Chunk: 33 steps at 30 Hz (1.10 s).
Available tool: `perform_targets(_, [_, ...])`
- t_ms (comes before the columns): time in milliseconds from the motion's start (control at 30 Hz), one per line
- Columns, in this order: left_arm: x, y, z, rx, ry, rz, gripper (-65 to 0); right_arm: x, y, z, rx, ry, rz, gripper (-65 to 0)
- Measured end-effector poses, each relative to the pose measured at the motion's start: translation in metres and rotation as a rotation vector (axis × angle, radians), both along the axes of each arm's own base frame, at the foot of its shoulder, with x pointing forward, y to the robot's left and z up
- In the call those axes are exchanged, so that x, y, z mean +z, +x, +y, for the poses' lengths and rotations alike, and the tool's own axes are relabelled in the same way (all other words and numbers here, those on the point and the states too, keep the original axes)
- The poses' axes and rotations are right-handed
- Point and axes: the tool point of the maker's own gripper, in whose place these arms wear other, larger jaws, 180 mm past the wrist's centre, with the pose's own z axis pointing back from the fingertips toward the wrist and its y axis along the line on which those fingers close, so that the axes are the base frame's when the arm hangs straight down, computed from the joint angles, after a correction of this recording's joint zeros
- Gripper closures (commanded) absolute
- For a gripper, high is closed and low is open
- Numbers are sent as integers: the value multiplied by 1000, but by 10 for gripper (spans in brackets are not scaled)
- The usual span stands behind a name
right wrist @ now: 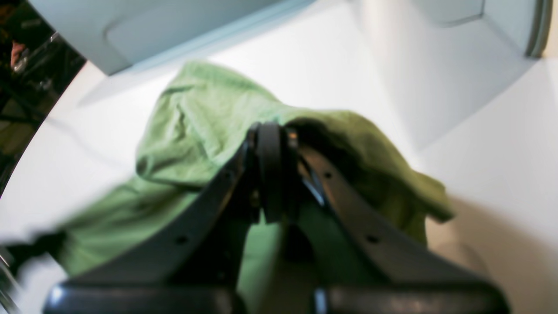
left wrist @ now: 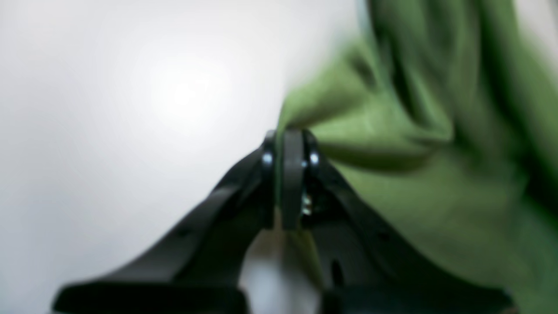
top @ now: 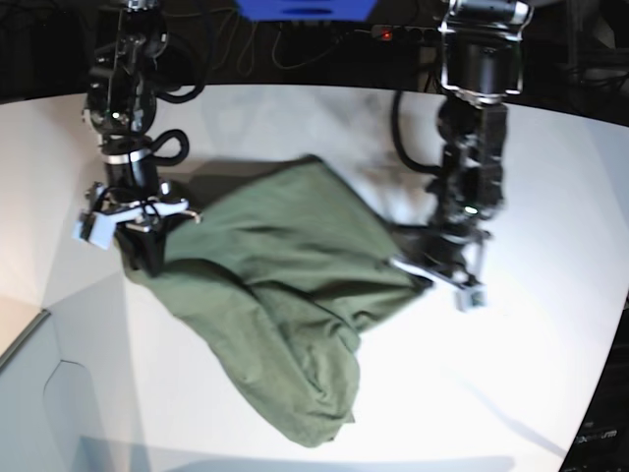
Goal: Layout the t-shirt on the table in an organized manner, then fold the t-shirt properly
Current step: 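Lower the shirt and drag it across the table with both grippers, then regrasp the shirt edge with the right gripper near the shoulder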
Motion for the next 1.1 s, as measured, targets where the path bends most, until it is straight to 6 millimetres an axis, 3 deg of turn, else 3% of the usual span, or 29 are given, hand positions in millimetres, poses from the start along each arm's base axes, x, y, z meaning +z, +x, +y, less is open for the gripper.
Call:
perform_targets(133, [77, 9, 83, 156, 83, -204, -2, -5, 1, 29, 72, 22, 13, 0])
perform_targets(267, [120, -1, 136, 244, 157, -289, -2, -7, -2, 81, 204, 54, 29, 0])
perform_targets(400, [125, -15, 168, 298, 202, -289, -2, -24, -18, 134, 364, 71, 136, 0])
perform_targets(533, [98, -41, 194, 355, 223, -211, -2, -49, -48, 187, 546, 72, 285, -1])
perform_targets(600, [84, -57, 202, 372, 227, -168, -2, -58, -62, 200, 597, 71, 342, -37])
perform_targets(800, [60, -87, 208, 380, 246, -94, -2, -61, -92, 202, 608, 89, 384, -165])
perform_targets(933, [60, -95, 219, 410, 249, -89, -2, -53, -105, 199, 594, 108, 378, -283])
perform_targets(1100, [62, -103, 232, 454, 250, -91, -2, -56, -108, 150, 487, 59, 393, -325])
